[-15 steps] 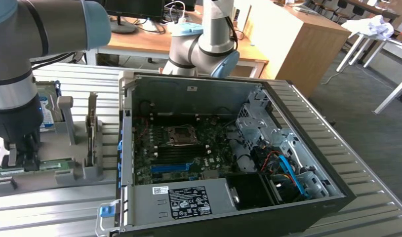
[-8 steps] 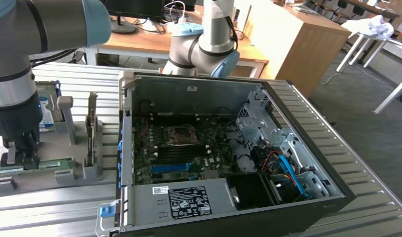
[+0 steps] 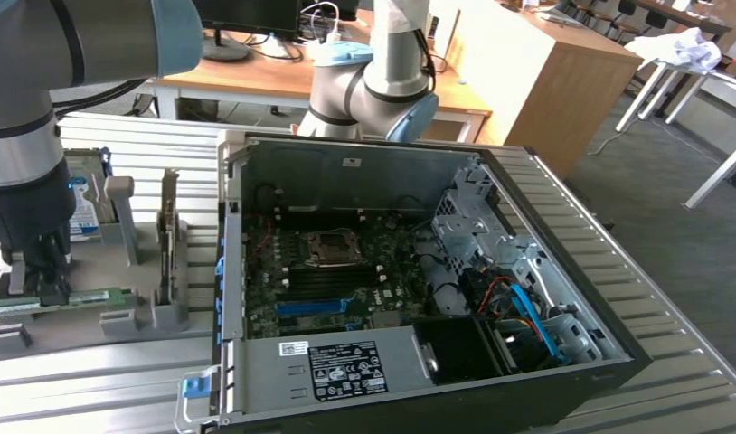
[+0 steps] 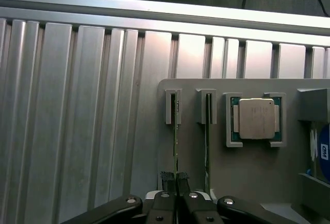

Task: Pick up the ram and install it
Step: 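Pick up the ram and move it above insertion slot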

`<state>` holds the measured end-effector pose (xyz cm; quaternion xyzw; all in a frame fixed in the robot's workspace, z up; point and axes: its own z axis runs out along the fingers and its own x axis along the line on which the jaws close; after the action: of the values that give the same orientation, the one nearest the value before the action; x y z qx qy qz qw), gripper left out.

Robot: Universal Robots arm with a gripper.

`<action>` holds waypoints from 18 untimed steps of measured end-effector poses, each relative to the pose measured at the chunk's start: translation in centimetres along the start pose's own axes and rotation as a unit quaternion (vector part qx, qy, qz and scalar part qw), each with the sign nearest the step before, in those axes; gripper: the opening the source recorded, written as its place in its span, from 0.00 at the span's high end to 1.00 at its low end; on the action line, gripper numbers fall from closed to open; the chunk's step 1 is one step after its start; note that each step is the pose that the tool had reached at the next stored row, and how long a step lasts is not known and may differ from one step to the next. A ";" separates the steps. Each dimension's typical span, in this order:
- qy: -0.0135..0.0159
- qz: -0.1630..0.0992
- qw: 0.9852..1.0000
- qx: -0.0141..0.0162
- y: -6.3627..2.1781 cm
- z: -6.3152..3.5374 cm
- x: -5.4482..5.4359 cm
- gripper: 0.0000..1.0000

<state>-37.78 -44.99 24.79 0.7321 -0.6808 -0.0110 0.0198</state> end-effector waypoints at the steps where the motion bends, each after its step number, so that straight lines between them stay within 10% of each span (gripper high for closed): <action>1: 0.000 0.000 1.000 0.000 0.01 -0.12 0.0 0.87; 18: 0.000 0.000 1.000 0.000 0.09 -2.10 0.0 0.87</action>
<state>-37.78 -44.99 26.90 0.7321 -0.6808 -0.0112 0.0196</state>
